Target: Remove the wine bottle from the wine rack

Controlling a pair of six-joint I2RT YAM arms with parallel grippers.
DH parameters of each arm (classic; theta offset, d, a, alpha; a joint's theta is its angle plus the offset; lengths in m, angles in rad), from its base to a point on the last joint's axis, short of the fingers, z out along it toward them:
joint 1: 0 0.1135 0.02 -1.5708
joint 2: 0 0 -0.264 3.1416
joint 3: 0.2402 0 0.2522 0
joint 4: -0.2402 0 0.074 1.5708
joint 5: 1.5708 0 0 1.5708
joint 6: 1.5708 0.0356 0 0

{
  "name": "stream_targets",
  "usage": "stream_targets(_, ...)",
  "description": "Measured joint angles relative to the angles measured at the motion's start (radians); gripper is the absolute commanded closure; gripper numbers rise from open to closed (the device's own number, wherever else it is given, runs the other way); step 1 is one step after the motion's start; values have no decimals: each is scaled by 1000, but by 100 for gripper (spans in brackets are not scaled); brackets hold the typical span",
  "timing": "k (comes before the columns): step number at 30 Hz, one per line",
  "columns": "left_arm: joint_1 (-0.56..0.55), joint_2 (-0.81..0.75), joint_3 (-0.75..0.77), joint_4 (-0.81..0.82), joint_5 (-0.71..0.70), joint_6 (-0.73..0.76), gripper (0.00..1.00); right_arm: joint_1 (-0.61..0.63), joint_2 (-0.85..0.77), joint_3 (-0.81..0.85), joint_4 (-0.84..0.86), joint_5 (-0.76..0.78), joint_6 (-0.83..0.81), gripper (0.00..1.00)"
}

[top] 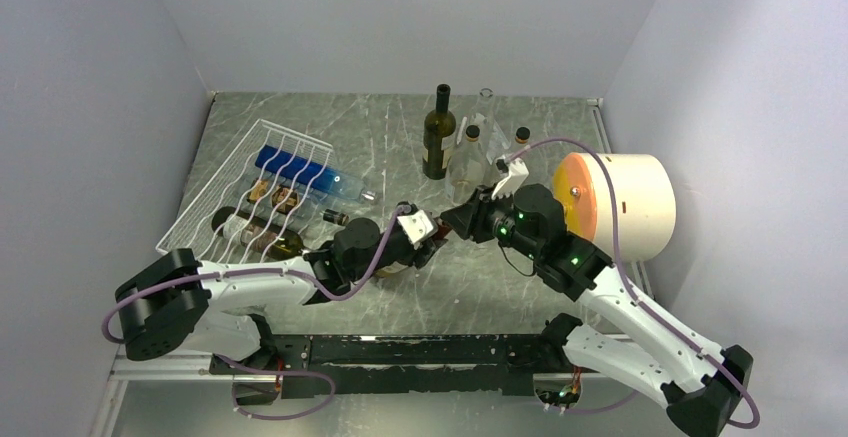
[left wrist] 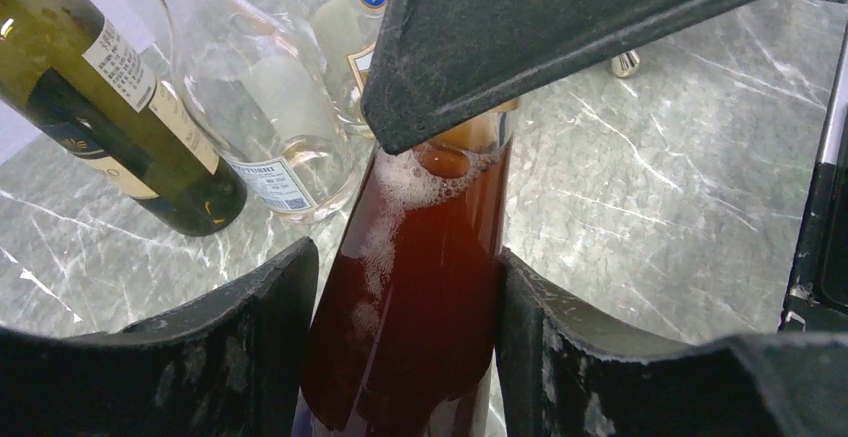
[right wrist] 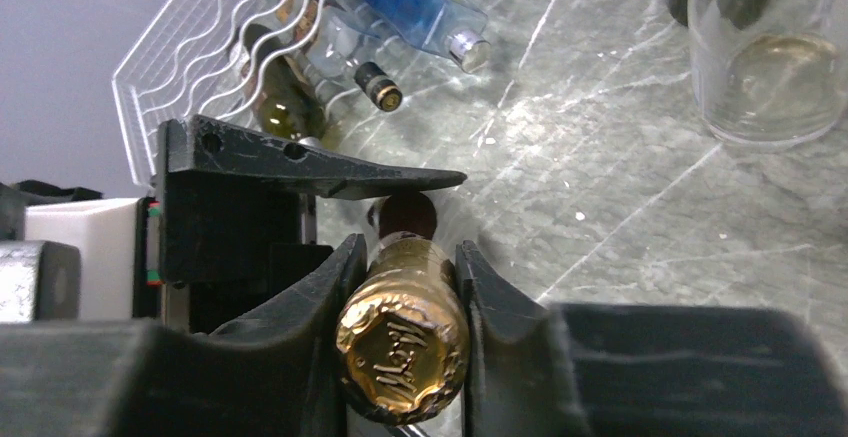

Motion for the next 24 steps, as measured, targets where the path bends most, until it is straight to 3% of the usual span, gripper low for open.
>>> stream_targets(1,2,-2,0,-1,-1,-3,2,0,6,6,-2,6,2,100)
stream_targets(2,2,-5,0,-4,-4,-11,0,3,10,14,-10,13,0,100)
stream_targets(7,-3,-72,3,9,-9,-19,0,7,35,112,-137,114,-11,100)
stream_targets(15,-3,-237,3,45,-85,21,1,0,53,291,-401,445,-135,100)
stream_targets(24,6,-322,26,-12,-257,70,1,-2,151,386,-515,687,-185,100)
